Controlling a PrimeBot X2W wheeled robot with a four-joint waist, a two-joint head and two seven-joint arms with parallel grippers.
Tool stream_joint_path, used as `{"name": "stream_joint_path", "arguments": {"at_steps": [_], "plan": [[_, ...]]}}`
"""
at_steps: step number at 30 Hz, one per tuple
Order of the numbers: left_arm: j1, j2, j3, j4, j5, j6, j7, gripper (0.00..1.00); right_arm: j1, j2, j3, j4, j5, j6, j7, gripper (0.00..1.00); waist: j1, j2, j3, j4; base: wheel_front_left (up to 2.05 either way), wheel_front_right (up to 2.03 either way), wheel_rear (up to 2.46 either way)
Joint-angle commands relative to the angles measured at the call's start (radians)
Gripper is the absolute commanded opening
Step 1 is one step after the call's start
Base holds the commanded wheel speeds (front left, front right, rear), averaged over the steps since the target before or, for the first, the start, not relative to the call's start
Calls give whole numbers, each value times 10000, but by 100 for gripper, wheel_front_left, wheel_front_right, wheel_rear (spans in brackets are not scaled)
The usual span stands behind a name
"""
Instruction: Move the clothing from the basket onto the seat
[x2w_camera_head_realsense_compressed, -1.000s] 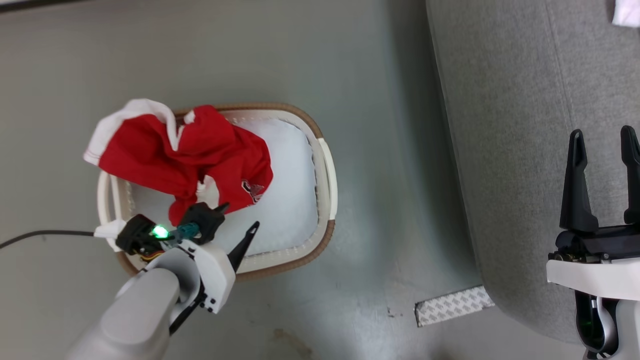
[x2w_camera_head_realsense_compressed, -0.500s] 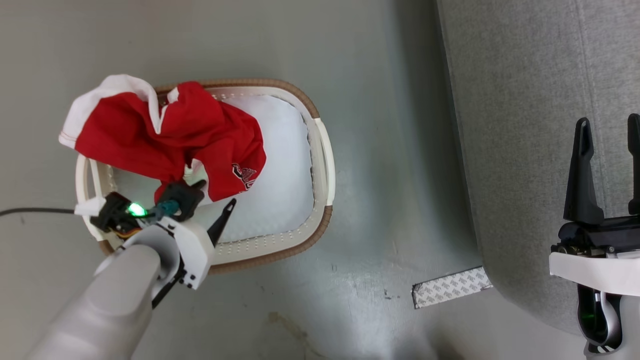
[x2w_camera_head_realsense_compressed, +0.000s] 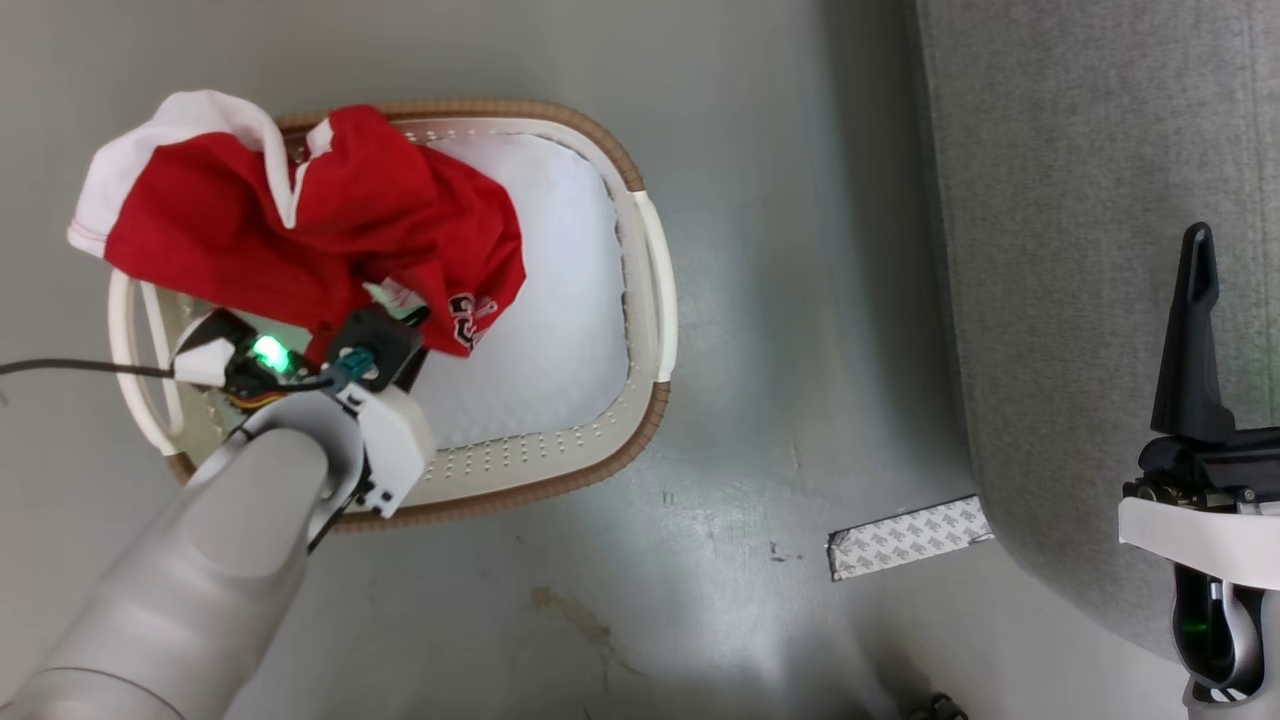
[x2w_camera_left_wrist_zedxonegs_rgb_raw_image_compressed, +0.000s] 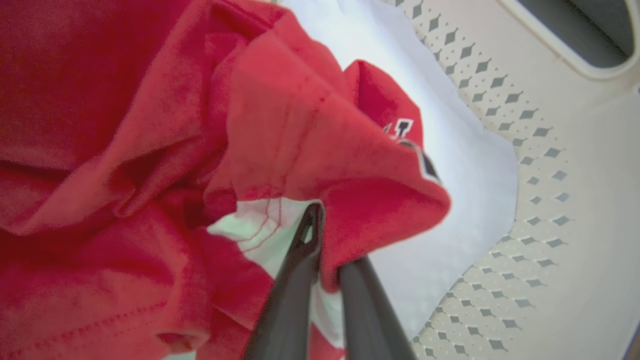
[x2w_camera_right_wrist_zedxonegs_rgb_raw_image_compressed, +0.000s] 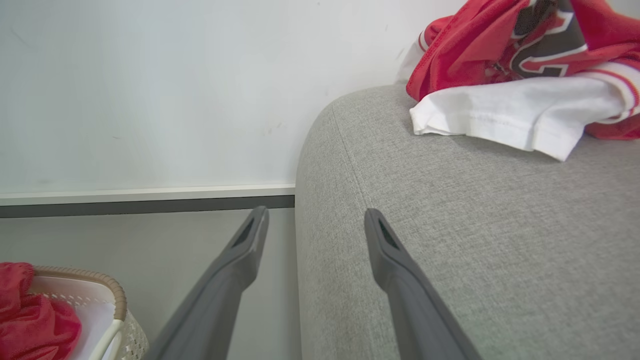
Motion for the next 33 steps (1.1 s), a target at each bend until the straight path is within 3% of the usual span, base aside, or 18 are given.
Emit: {"name": "stream_joint_path", "arguments": {"at_steps": [1, 7, 15, 25, 33], "plan": [[-127, -20, 30, -110, 25, 18, -34, 0, -127, -7, -46, -43, -36, -25, 5, 100, -1, 0, 31, 58, 0, 0, 0], [211, -105, 397, -915, -40, 185, -34, 0, -218, -10, -91, 65, -249, -25, 5, 100, -1, 0, -150, 373, 0, 0, 0], [1232, -170, 1493, -2257, -639, 11, -35, 0, -205, -10, -24, 415, -433, -25, 5, 100, -1, 0, -1180, 792, 0, 0, 0], [3510, 23, 2907, -4436, -1217, -238, -36, 0, 292, -16, 218, 1273, -512, -25, 5, 100, -1, 0, -3873, 1269, 0, 0, 0], [5200, -13, 3694, -6184, -1154, 193, -37, 0, 1082, -13, 612, 2048, -687, -25, 5, 100, -1, 0, -6270, 1714, 0, 0, 0]]}}
